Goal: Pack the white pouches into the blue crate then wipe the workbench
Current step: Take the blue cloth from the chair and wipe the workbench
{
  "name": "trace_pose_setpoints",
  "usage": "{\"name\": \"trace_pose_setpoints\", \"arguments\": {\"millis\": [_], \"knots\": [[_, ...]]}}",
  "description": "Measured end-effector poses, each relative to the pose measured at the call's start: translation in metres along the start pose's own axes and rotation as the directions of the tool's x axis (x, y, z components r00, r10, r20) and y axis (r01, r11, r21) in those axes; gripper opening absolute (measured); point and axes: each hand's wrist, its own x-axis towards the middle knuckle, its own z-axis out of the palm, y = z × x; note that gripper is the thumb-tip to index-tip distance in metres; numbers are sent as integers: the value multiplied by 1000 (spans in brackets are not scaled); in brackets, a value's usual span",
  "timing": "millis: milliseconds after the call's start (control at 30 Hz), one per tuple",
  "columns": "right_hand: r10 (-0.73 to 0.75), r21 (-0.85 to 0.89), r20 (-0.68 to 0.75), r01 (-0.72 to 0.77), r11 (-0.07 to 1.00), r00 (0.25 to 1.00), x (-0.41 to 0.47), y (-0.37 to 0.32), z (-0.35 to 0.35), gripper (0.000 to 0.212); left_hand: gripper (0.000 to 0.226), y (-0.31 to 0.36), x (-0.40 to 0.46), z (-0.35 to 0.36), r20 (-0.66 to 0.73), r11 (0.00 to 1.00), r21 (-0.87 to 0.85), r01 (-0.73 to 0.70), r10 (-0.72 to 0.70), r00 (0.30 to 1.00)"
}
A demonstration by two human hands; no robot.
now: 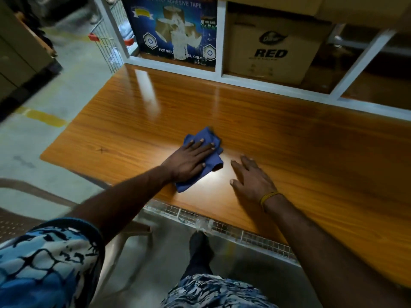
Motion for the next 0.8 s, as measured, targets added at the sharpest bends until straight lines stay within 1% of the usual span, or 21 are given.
{"name": "trace_pose_setpoints", "arguments": {"millis": [100,200,233,300,367,433,533,600,667,800], "knots": [[-19,8,-16,19,1000,1000,-27,9,12,69,65,38,-23,4,-1,995,-25,99,-99,995],[-37,8,-28,37,999,999,-46,19,21,68,65,76,-32,11,-42,957,-69,280,-283,958],[-40,7,-26,40,999,999,-48,21,23,68,65,88,-29,12,-46,930,-82,359,-363,931],[-44,3,-27,44,999,999,-52,24,25,68,63,115,-20,13,-61,852,-100,514,-521,851],[-51,-1,-31,51,999,998,-55,25,26,68,61,139,-7,15,-85,755,-128,643,-654,752],[-59,-5,-36,59,998,998,-55,27,26,68,61,158,7,16,-96,655,-161,738,-755,649],[-64,-7,-52,64,998,997,-52,30,24,67,62,171,27,18,-110,535,-214,817,-844,525],[-56,6,-63,57,998,996,-46,32,21,65,62,168,40,19,-114,487,-239,840,-873,474],[-45,11,-66,46,999,997,-38,34,15,65,64,159,56,20,-98,464,-229,856,-885,454],[-22,13,-51,23,1000,998,-17,40,4,68,65,134,90,17,-75,446,-208,870,-895,441]]}}
